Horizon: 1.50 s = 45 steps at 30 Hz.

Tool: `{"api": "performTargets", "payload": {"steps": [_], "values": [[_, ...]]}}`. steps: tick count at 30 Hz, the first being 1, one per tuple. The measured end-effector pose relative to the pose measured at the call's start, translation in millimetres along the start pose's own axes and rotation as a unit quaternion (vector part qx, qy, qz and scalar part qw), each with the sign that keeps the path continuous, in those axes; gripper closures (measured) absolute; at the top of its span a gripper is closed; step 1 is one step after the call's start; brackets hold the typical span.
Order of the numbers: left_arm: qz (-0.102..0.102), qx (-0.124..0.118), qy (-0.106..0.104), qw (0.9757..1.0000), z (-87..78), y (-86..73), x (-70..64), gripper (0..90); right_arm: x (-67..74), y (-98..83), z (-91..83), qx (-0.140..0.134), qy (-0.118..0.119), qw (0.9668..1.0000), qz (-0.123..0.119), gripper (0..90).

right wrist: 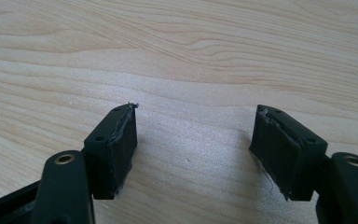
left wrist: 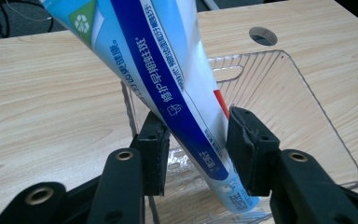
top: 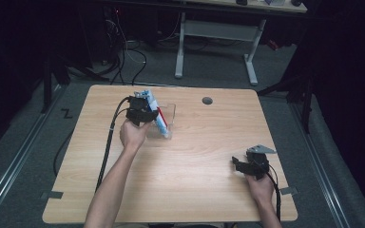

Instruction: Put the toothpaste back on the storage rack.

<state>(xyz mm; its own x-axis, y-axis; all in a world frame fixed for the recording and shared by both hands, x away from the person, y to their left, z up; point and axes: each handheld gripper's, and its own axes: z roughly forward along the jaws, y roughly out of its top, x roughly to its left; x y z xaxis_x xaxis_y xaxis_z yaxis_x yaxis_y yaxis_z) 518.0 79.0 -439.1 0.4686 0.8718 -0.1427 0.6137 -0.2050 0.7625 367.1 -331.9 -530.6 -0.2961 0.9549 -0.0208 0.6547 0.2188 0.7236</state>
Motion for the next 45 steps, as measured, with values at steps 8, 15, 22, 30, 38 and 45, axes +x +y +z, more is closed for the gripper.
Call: {"api": "performTargets", "payload": {"steps": [8,15,22,30,38,45], "values": [[0.008,0.0,0.005,1.0,-0.3,-1.5,-3.0,57.8,0.0,0.0,0.0,0.0,0.0,1.0,0.0,31.1],[0.018,-0.004,0.008,0.9998,-3.6,-4.0,-6.6,53.6,0.1,0.0,0.0,0.0,0.0,1.0,0.0,31.1],[0.013,-0.013,0.008,0.9998,-10.0,-2.4,-6.3,50.8,0.0,0.0,0.0,0.0,0.0,1.0,0.0,31.0],[0.02,-0.019,0.014,0.9995,-19.7,-3.9,-6.2,49.5,0.0,0.0,0.0,0.0,0.0,1.0,0.0,31.1],[0.021,-0.036,0.014,0.999,-33.2,-2.7,-4.6,48.6,0.1,0.0,0.0,0.0,0.0,1.0,0.0,31.0],[0.023,-0.04,0.014,0.9988,-39.0,-2.9,-3.2,48.5,0.1,0.0,0.0,0.0,0.0,1.0,0.0,31.0]]}}
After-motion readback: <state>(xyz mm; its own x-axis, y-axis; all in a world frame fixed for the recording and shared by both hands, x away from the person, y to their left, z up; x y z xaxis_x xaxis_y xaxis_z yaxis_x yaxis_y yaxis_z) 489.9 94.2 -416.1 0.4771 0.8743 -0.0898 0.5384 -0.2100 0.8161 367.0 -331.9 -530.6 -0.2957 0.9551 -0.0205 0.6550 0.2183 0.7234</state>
